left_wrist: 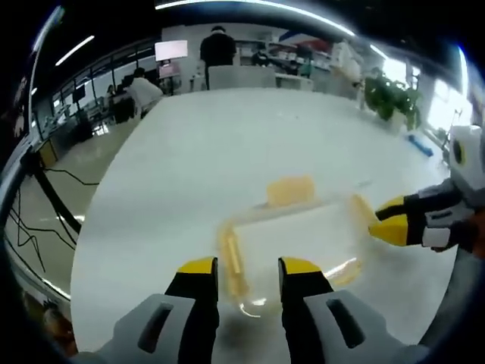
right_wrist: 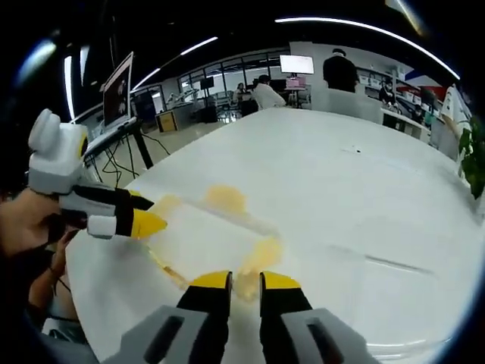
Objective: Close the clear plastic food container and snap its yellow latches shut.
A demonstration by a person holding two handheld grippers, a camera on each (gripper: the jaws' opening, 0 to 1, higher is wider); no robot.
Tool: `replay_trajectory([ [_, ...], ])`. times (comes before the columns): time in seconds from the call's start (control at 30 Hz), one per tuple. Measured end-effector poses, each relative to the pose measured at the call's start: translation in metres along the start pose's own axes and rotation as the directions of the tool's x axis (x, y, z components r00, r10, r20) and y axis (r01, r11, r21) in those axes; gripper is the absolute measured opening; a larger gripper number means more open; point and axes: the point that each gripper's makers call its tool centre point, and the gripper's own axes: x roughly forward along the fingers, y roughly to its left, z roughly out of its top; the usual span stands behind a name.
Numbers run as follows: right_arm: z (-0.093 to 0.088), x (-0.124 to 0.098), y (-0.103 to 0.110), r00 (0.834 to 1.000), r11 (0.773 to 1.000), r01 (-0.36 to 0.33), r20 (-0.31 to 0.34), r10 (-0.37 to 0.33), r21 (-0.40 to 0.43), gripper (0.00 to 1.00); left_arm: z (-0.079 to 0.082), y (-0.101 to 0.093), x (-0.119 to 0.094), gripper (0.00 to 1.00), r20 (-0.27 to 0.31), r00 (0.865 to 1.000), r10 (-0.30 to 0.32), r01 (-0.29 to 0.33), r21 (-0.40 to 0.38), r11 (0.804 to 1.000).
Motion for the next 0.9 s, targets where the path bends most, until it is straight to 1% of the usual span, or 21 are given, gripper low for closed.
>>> replay_trajectory([
  [0.03,-0.0004,0.0006,0.0000,1.000,1.000,0.000,0.000,0.000,-0.004,0.11,0.0016,0.0001,-0.0003,0.26,0.009,1.000,0.006,-0.006,-0.004,1.000],
  [0.1,-0.0013,0.0017,0.0004,1.000,1.000,-0.001,-0.003,0.001,-0.010,0.10,0.0026,0.0014,0.0000,0.19,0.016,1.000,0.019,-0.019,-0.003,1.000],
  [0.17,-0.0021,0.0025,-0.0007,1.000,1.000,0.007,-0.005,-0.008,-0.026,0.09,0.0036,0.0008,0.0010,0.13,0.024,0.999,0.022,-0.022,-0.018,1.000],
  [0.2,-0.0025,0.0026,-0.0014,1.000,1.000,0.009,-0.007,-0.009,-0.030,0.08,0.0039,0.0018,0.0018,0.13,0.027,0.999,0.033,-0.032,-0.019,0.999],
  [0.23,-0.0023,0.0025,-0.0023,1.000,0.999,0.011,-0.008,-0.011,-0.033,0.07,0.0044,0.0029,0.0022,0.12,0.030,0.999,0.041,-0.041,-0.016,0.999],
  [0.33,-0.0007,0.0026,-0.0052,1.000,0.999,0.018,-0.003,-0.018,-0.041,0.06,0.0038,0.0100,0.0019,0.03,0.030,0.997,0.077,-0.077,0.005,0.997],
  [0.37,-0.0002,0.0030,-0.0048,1.000,0.999,0.014,-0.004,-0.014,-0.046,0.05,0.0040,0.0084,0.0025,0.03,0.030,0.997,0.066,-0.067,0.003,0.998],
  [0.5,0.0004,0.0038,-0.0056,1.000,0.998,0.014,-0.011,-0.015,-0.057,0.05,0.0044,0.0086,0.0021,0.03,0.027,0.997,0.073,-0.074,0.018,0.997],
  [0.57,0.0011,0.0042,-0.0057,1.000,0.996,0.020,-0.005,-0.020,-0.091,0.05,0.0048,0.0088,0.0026,0.03,0.031,0.997,0.073,-0.074,0.013,0.997],
  [0.73,0.0016,0.0042,-0.0061,1.000,0.995,0.025,-0.002,-0.025,-0.092,0.05,0.0053,0.0092,0.0036,0.03,0.032,0.997,0.067,-0.067,0.011,0.998],
  [0.83,0.0016,0.0043,-0.0059,1.000,0.994,0.022,-0.009,-0.023,-0.109,0.05,0.0055,0.0092,0.0036,0.03,0.028,0.998,0.065,-0.065,0.007,0.998],
  [0.9,0.0020,0.0042,-0.0059,1.000,0.991,0.025,-0.012,-0.027,-0.129,0.05,0.0055,0.0087,0.0035,0.03,0.027,0.998,0.056,-0.057,0.022,0.998],
])
